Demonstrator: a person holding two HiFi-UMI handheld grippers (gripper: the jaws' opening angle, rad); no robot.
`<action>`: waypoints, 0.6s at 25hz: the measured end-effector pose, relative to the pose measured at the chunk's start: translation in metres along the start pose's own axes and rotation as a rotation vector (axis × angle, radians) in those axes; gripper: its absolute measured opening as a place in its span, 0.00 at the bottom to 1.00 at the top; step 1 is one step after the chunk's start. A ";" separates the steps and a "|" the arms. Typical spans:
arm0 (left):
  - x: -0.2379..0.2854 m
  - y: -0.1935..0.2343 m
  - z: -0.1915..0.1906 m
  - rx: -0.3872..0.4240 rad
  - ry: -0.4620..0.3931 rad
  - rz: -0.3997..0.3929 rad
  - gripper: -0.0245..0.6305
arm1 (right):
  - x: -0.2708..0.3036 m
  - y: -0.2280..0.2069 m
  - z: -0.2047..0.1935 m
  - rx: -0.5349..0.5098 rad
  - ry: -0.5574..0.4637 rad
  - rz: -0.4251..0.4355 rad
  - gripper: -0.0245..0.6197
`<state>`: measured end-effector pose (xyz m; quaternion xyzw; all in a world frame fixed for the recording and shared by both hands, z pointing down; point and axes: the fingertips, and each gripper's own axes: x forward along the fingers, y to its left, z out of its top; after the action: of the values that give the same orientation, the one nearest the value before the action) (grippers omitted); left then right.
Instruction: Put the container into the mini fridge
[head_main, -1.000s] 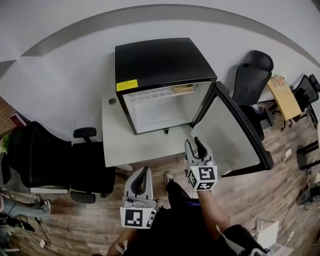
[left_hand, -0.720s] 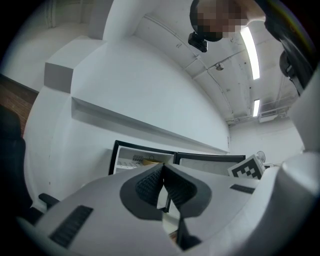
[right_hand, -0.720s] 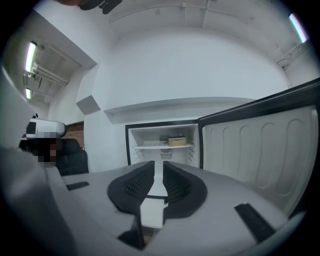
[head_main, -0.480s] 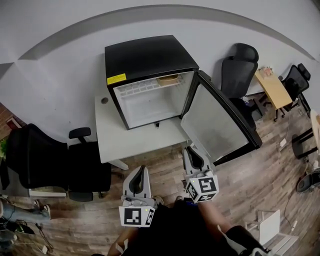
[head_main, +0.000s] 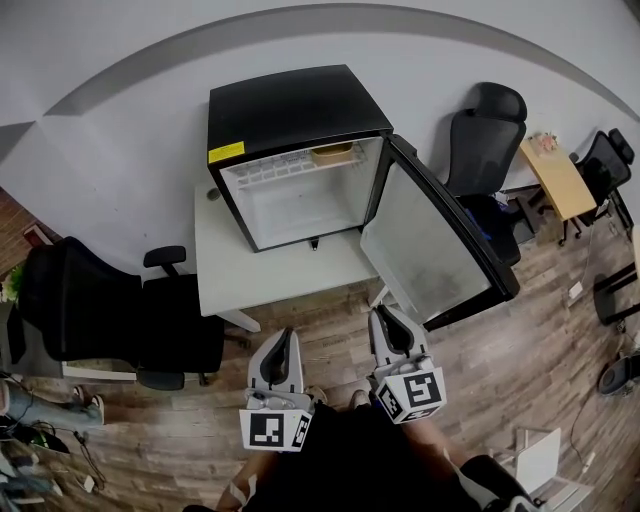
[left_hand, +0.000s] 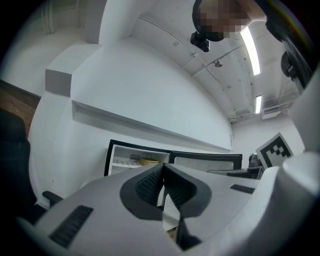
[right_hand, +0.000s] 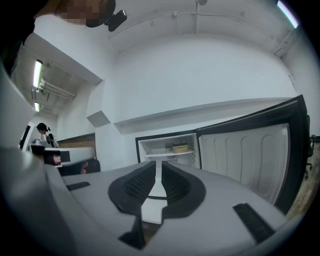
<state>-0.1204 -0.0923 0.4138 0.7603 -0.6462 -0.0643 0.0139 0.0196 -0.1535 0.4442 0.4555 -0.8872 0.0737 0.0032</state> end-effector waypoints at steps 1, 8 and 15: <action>0.000 -0.004 0.000 0.003 0.000 0.005 0.05 | -0.003 -0.002 0.000 -0.002 0.000 0.006 0.11; 0.004 -0.027 -0.005 0.012 0.012 0.031 0.05 | -0.017 -0.015 -0.001 0.013 0.013 0.052 0.11; 0.005 -0.037 -0.005 0.030 0.009 0.039 0.05 | -0.021 -0.020 -0.002 0.013 0.013 0.070 0.10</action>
<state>-0.0827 -0.0916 0.4141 0.7479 -0.6618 -0.0508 0.0067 0.0481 -0.1482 0.4468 0.4236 -0.9021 0.0822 0.0034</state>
